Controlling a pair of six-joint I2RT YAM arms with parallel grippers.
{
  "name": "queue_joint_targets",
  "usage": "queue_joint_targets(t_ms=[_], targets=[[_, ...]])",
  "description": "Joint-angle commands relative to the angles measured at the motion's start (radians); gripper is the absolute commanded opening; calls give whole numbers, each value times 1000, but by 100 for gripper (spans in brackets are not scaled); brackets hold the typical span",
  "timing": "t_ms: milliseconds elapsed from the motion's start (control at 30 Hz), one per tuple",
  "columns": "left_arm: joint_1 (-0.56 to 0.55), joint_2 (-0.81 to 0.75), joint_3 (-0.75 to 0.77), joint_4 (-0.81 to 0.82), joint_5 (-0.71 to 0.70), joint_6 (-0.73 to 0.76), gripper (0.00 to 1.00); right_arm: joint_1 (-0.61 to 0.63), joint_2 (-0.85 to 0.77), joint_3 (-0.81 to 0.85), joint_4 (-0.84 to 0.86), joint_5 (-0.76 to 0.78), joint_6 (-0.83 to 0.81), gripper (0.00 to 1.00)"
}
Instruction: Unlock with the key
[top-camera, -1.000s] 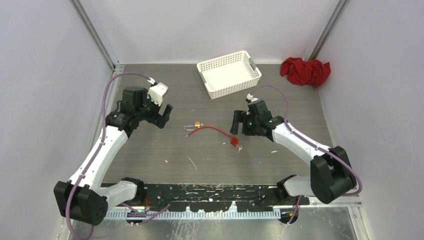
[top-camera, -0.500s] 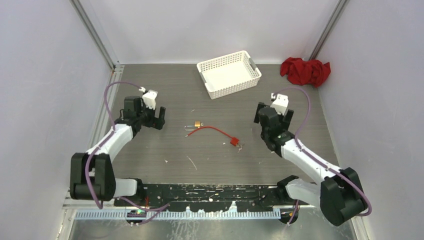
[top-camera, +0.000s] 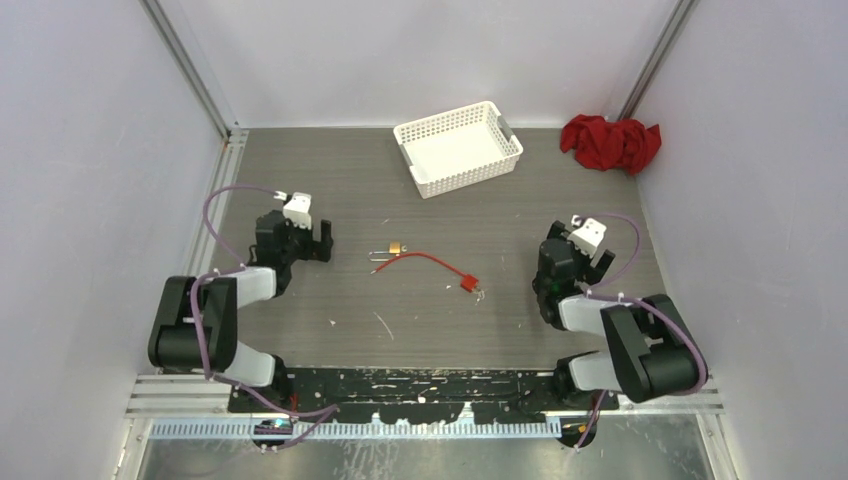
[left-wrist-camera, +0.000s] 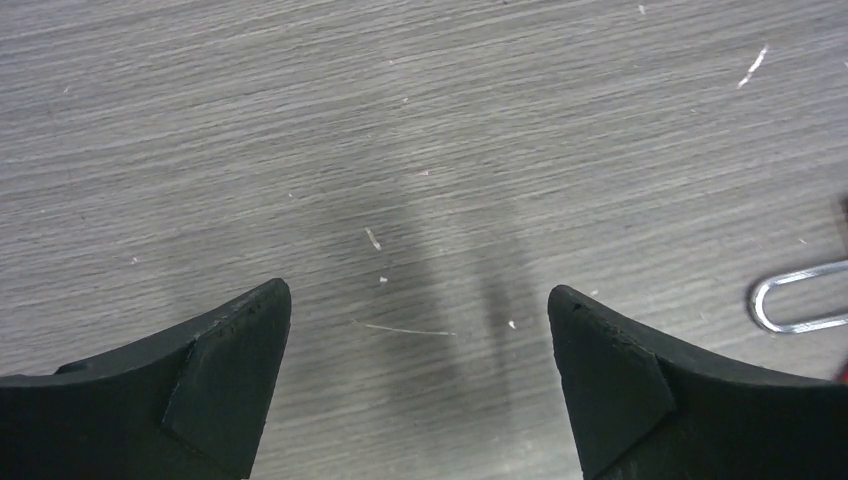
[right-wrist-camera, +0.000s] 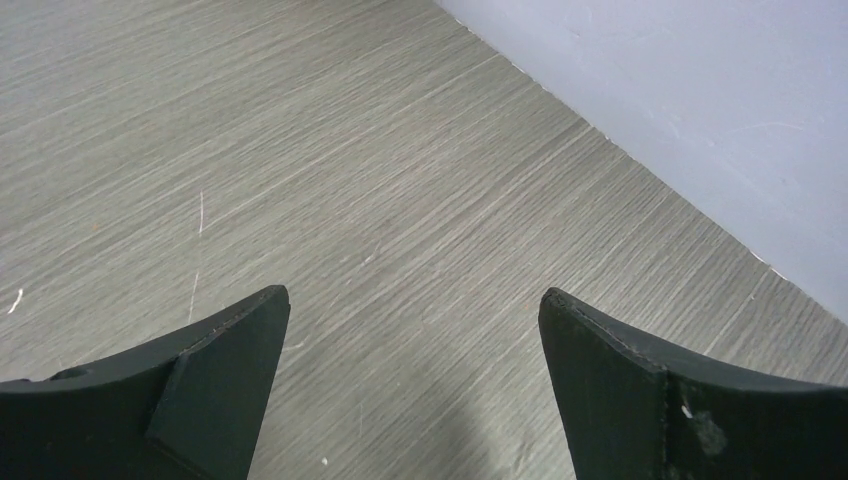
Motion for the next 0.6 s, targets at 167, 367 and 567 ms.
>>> queue_joint_targets(t_ms=[167,367,567], targets=[[4,53,-64,317,-65,-25,100,-58,119,47,215,6,17,100],[4,102,-183,586,-95,-35,99,-59,170,49,283,-97,-34,100],[5,97,-130,474,-117,-45,99,-84,221,77,302,-491,-188,100]])
